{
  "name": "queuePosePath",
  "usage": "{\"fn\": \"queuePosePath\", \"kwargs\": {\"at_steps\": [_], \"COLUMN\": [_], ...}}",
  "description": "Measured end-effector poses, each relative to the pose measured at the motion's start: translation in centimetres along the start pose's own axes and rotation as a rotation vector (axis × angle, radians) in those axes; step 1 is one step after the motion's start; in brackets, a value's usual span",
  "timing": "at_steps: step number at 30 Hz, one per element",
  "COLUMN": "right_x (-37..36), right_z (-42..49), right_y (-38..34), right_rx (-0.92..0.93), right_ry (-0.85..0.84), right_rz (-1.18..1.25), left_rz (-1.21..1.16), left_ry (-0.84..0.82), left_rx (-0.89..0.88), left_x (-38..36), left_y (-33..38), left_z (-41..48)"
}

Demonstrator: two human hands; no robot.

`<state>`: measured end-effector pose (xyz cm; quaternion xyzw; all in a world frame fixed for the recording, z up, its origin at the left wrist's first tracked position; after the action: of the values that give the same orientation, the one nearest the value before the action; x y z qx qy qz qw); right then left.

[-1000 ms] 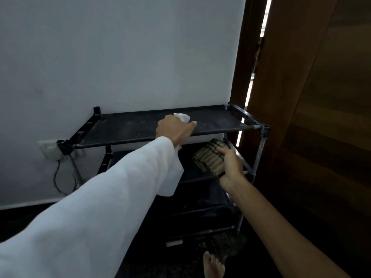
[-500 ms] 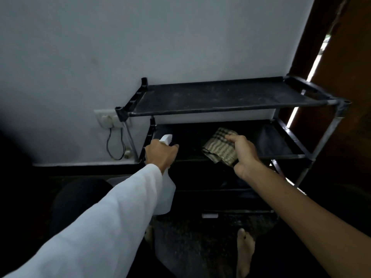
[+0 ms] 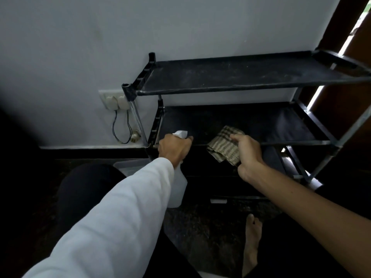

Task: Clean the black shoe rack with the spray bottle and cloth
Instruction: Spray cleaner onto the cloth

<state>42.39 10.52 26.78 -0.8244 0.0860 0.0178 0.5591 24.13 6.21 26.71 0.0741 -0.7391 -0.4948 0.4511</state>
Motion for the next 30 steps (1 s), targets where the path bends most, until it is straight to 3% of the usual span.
{"fn": "queuePosePath", "kwargs": {"at_steps": [5,15,23,30], "right_x": [2.0,5.4,8.3,10.7], "right_z": [0.3,1.0,1.2,1.1], "right_y": [0.0,-0.3,-0.8,-1.0], "right_rx": [0.008,0.041,0.061,0.073], "right_ry": [0.027,0.096,0.166,0.202], "right_rz": [-0.011,0.041,0.086,0.098], "left_rz": [-0.150,-0.130,-0.138,-0.054], "left_ry": [-0.084,-0.129,-0.255,-0.205], "left_rx": [-0.001,-0.081,-0.155,-0.196], "left_x": [-1.9,-5.7,-9.4,-11.5], "left_y": [0.8,4.2,6.4,8.4], "left_z": [-0.4,-2.1,-3.7,-4.9]}}
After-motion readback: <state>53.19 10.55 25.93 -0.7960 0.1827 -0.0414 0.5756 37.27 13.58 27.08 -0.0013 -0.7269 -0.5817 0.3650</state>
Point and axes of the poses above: each hand's wrist, its own z-axis towards the middle knuckle, its own x-axis out of the back of the hand, y = z × x, the point moved 1 cm from there along z, towards the middle knuckle, and after that the axes turned 5 degrees about y, right-handed, at the moved point
